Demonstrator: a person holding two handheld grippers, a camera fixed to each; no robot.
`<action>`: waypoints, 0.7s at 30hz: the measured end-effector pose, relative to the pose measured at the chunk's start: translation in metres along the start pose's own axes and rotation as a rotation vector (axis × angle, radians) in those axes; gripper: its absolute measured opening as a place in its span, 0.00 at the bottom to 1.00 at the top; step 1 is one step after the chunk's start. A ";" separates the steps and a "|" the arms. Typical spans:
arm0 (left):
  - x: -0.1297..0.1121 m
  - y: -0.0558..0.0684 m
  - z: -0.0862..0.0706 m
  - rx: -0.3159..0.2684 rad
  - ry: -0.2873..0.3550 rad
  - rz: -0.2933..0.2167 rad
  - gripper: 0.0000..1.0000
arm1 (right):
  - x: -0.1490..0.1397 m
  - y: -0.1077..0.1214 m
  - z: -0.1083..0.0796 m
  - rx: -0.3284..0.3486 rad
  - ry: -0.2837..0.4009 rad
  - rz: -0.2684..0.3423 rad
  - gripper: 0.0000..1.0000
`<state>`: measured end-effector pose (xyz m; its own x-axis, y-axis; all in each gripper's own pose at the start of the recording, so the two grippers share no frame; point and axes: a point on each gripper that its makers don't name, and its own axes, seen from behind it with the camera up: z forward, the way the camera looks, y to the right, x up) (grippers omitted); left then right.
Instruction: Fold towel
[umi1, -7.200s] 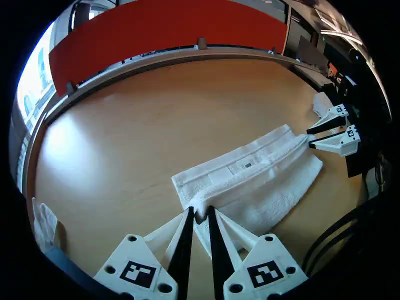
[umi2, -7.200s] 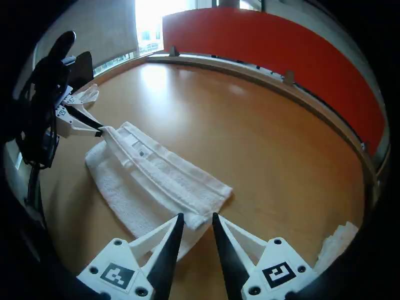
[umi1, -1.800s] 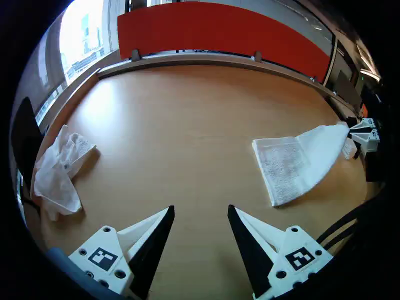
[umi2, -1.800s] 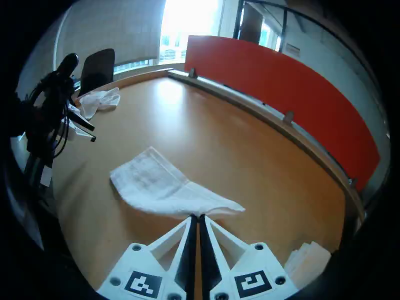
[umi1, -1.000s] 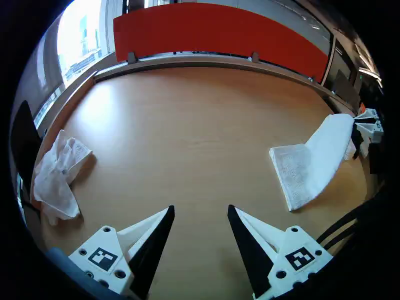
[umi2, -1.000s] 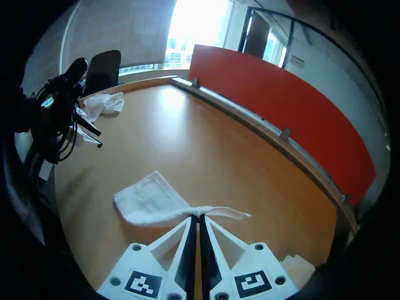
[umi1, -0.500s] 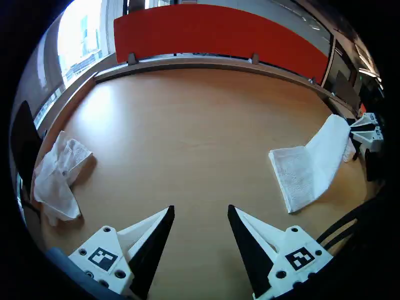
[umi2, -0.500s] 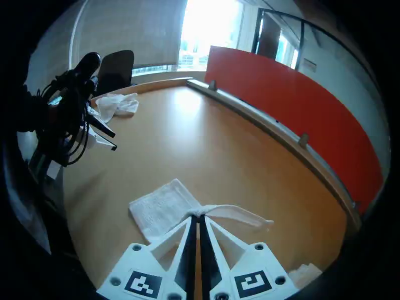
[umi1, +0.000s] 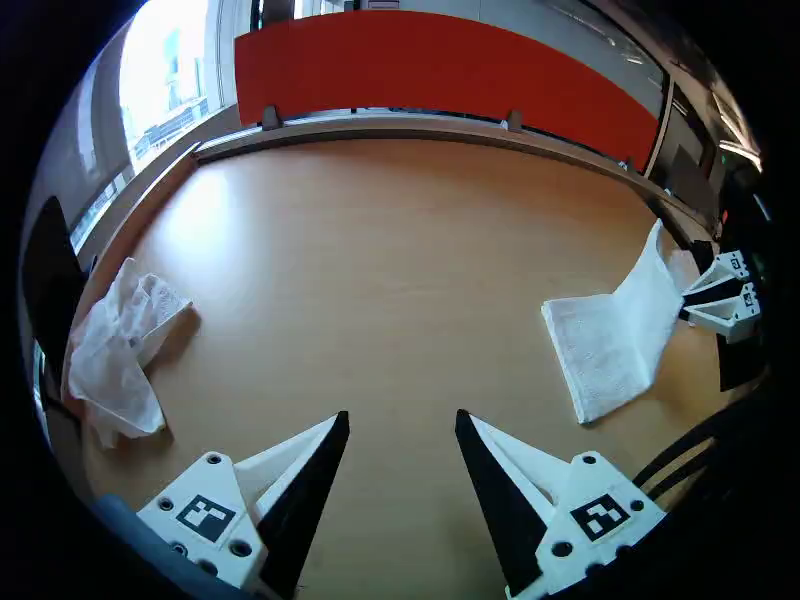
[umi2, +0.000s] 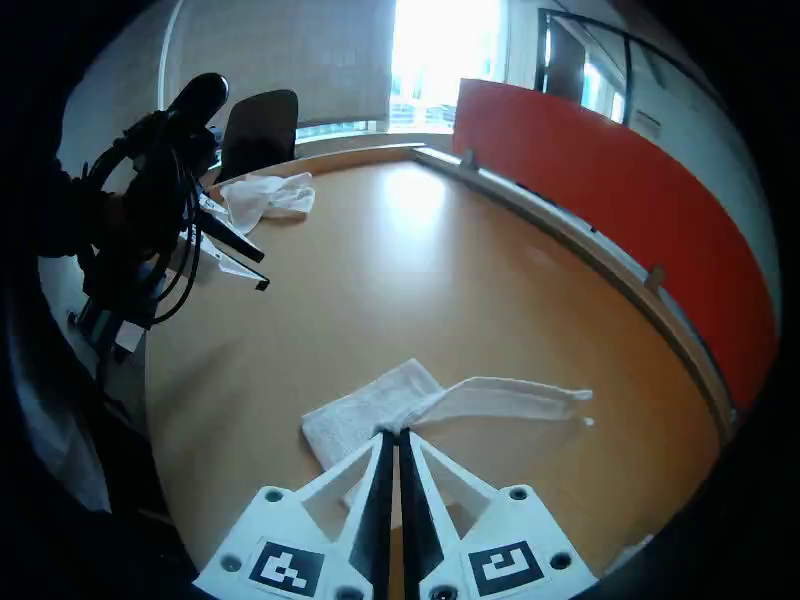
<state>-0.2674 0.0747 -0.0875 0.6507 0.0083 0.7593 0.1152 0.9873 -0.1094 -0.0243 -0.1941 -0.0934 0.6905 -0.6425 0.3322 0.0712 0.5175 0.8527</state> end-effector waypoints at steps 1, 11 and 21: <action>0.000 -0.001 0.000 0.001 -0.001 -0.002 0.78 | -0.001 -0.003 0.002 0.007 -0.004 -0.001 0.08; -0.004 -0.009 -0.001 0.011 -0.005 -0.005 0.78 | -0.021 -0.018 0.015 0.047 -0.063 0.028 0.59; -0.001 -0.010 0.000 0.010 -0.002 -0.006 0.78 | -0.033 -0.009 0.012 0.023 -0.080 0.059 0.70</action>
<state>-0.2695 0.0652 -0.0873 0.6484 0.0030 0.7613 0.1116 0.9888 -0.0990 -0.0558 -0.1846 -0.1077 0.6335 -0.6549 0.4120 0.0149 0.5428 0.8398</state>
